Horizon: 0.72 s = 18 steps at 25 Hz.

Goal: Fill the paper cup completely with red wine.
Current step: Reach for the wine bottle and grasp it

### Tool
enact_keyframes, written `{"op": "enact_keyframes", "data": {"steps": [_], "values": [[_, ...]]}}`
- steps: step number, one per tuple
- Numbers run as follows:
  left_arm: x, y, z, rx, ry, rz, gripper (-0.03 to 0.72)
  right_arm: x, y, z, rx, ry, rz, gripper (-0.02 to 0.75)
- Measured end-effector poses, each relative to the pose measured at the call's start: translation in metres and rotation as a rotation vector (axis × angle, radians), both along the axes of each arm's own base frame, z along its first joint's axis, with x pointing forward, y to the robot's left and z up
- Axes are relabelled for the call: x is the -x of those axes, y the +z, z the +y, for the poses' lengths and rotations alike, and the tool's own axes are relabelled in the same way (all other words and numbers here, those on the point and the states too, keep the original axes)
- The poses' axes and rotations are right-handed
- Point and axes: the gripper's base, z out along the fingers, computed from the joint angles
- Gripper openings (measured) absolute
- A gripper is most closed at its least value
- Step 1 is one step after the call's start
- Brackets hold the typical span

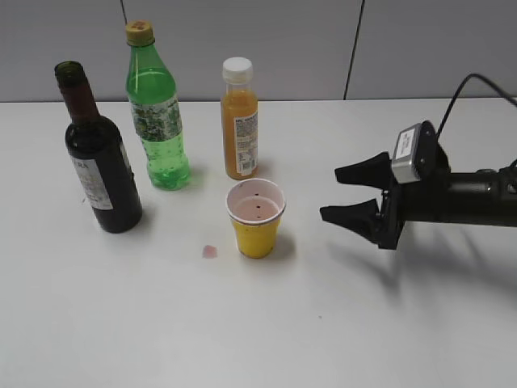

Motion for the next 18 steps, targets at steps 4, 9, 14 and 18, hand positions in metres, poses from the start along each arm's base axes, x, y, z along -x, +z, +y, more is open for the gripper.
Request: {"op": "enact_keyframes", "data": {"steps": [4,9,14,18], "values": [[0.000,0.000,0.000,0.000,0.000,0.000,0.554,-0.008,0.031,-0.020,0.089,-0.097,-0.082,0.604],[0.000,0.000,0.000,0.000,0.000,0.000,0.554,-0.015,0.072,-0.042,0.206,-0.293,-0.171,0.596],[0.000,0.000,0.000,0.000,0.000,0.000,0.554,-0.026,0.112,-0.071,0.233,-0.714,-0.122,0.594],[0.000,0.000,0.000,0.000,0.000,0.000,0.554,-0.041,0.138,-0.100,0.289,-1.052,0.036,0.594]]}}
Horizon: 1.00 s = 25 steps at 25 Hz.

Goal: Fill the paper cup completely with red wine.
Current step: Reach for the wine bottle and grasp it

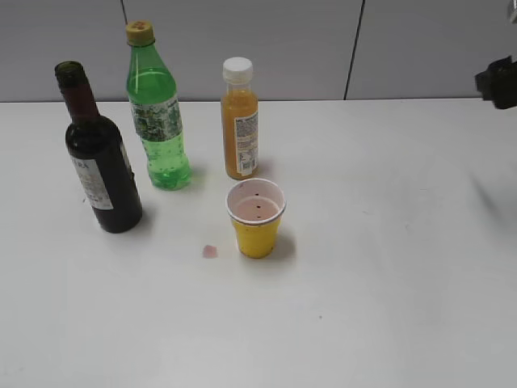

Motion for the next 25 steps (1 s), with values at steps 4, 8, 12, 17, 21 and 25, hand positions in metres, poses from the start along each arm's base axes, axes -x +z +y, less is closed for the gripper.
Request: {"op": "enact_keyframes", "data": {"steps": [4,8,12,17,21,25], "values": [[0.000,0.000,0.000,0.000,0.000,0.000,0.554,-0.012,0.031,-0.016,-0.024,-0.221,0.107,0.594],[0.000,0.000,0.000,0.000,0.000,0.000,0.554,-0.015,0.062,-0.019,-0.045,-0.273,0.222,0.593],[0.000,0.000,0.000,0.000,0.000,0.000,0.554,-0.011,0.086,-0.018,-0.060,-0.291,0.354,0.593],[0.000,0.000,0.000,0.000,0.000,0.000,0.554,0.002,0.103,-0.019,-0.047,-0.332,0.519,0.593],[0.000,0.000,0.000,0.000,0.000,0.000,0.554,0.015,0.104,-0.020,-0.039,-0.359,0.652,0.593],[0.000,0.000,0.000,0.000,0.000,0.000,0.554,0.031,0.122,-0.014,-0.093,-0.324,0.621,0.593]]}}
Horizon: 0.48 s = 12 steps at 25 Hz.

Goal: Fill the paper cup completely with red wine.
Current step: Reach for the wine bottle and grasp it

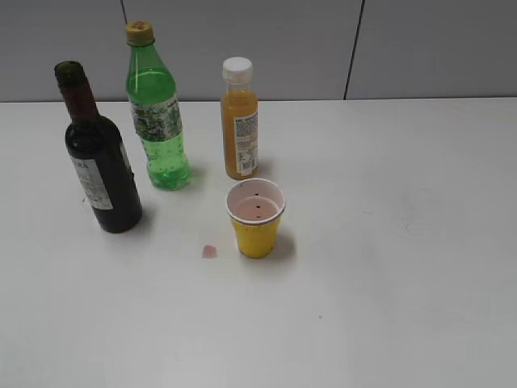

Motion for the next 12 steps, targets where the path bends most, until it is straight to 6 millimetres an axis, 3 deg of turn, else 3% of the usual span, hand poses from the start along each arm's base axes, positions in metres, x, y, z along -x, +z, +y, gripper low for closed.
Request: {"op": "enact_keyframes", "data": {"steps": [6,12], "values": [[0.000,0.000,0.000,0.000,0.000,0.000,0.554,0.044,0.033,0.004,-0.027,0.013,-0.103,0.592],[0.000,0.000,0.000,0.000,0.000,0.000,0.554,0.100,0.031,0.006,-0.026,0.013,-0.119,0.592]]}}
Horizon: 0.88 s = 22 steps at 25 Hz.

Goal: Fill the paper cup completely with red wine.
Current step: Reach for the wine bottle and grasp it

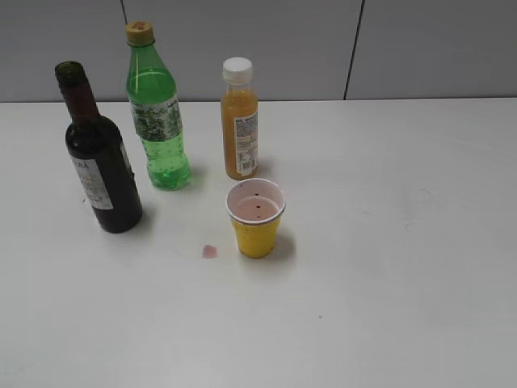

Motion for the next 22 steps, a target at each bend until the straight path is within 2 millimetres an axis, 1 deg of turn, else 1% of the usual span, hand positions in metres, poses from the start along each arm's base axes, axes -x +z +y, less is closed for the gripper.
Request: {"op": "enact_keyframes", "data": {"steps": [6,8,12,14,17,22], "values": [[0.000,0.000,0.000,0.000,0.000,0.000,0.554,0.062,-0.018,0.002,0.005,0.006,-0.011,0.592],[0.000,0.000,0.000,0.000,0.000,0.000,0.554,0.083,-0.021,0.003,0.006,0.006,-0.039,0.592],[0.000,0.000,0.000,0.000,0.000,0.000,0.554,0.119,-0.031,0.004,0.011,0.008,-0.112,0.592],[0.000,0.000,0.000,0.000,0.000,0.000,0.554,0.135,-0.036,0.005,0.013,0.009,-0.156,0.592],[0.000,0.000,0.000,0.000,0.000,0.000,0.554,0.156,-0.048,0.005,0.016,0.010,-0.216,0.590],[0.000,0.000,0.000,0.000,0.000,0.000,0.554,0.191,-0.074,0.007,0.020,0.012,-0.326,0.567]]}}
